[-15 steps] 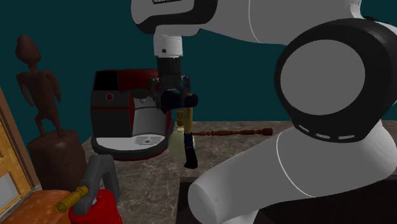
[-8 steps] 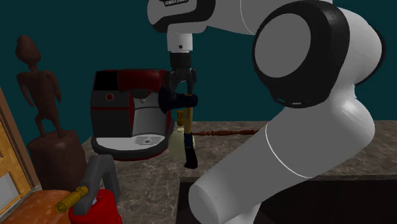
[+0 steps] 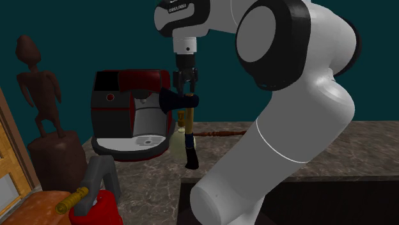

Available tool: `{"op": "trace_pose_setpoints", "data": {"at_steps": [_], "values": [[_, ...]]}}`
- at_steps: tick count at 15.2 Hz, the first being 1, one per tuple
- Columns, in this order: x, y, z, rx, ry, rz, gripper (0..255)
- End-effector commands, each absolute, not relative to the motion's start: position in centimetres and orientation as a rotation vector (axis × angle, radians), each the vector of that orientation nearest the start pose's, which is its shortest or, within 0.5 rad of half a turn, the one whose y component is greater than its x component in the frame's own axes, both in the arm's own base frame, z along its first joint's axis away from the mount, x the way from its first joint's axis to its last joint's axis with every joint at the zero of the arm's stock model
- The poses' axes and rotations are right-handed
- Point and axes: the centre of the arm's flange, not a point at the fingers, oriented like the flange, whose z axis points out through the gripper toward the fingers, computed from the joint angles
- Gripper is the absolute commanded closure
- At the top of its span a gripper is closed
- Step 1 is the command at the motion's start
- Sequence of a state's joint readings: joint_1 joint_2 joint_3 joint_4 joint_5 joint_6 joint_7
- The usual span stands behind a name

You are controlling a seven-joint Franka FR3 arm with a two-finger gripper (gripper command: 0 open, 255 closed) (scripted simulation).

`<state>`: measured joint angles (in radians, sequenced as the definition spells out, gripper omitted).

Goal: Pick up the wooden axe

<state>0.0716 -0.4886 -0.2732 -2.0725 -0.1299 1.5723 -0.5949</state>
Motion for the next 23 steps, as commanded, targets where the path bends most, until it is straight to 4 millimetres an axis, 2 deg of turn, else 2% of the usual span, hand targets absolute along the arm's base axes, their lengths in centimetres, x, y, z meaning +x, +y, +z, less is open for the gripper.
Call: {"op": "trace_pose_setpoints", "data": {"at_steps": [1,5,6,15,23], "values": [[38.7,-11.8,60.0,-3.062,-0.669,0.040,0],[38.7,-11.8,58.7,-3.062,-0.669,0.040,0],[38.7,-11.8,58.7,-3.062,-0.669,0.040,255],[38.7,-11.8,58.7,-3.062,-0.669,0.040,255],[38.7,-11.8,62.9,-3.062,-0.669,0.040,255]]}}
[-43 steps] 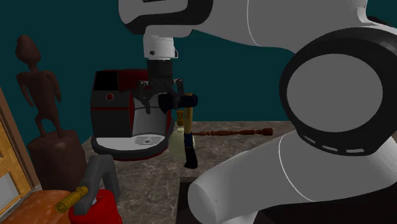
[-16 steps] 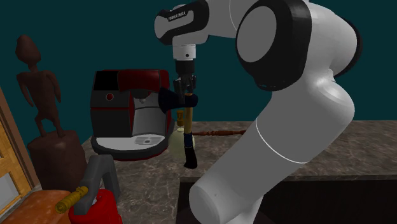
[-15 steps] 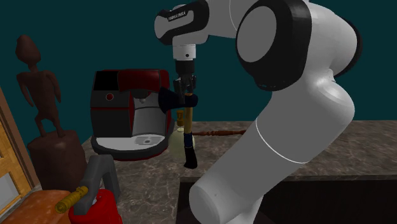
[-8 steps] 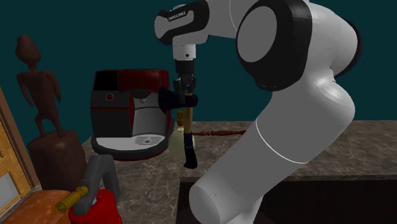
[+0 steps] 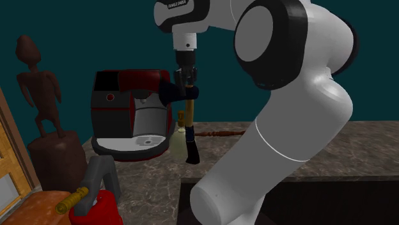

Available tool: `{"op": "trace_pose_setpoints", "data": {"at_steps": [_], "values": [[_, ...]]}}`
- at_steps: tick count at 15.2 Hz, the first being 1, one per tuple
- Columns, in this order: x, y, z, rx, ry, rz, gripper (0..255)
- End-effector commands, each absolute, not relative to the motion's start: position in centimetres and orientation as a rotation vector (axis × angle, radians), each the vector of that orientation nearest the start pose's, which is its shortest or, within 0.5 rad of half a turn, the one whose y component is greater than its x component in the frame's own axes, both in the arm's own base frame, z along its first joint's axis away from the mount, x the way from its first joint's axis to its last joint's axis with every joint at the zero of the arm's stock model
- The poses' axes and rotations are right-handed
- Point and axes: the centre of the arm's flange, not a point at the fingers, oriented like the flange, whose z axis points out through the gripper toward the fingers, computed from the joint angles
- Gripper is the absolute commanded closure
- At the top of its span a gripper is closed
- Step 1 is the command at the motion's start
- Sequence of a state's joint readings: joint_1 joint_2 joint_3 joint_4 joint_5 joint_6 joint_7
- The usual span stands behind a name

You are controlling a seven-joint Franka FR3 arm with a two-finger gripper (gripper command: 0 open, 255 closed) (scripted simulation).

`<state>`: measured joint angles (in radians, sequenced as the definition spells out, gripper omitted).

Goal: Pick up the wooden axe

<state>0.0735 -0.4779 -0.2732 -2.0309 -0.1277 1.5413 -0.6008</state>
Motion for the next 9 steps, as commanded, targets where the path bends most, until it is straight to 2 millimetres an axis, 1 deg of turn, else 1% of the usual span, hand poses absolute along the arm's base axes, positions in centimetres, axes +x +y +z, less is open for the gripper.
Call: {"op": "trace_pose_setpoints", "data": {"at_steps": [1,7,9], "values": [[38.7,-11.8,63.4,-3.062,-0.669,0.040,255],[38.7,-11.8,66.6,-3.062,-0.669,0.040,255],[38.7,-11.8,66.7,-3.062,-0.669,0.040,255]]}}
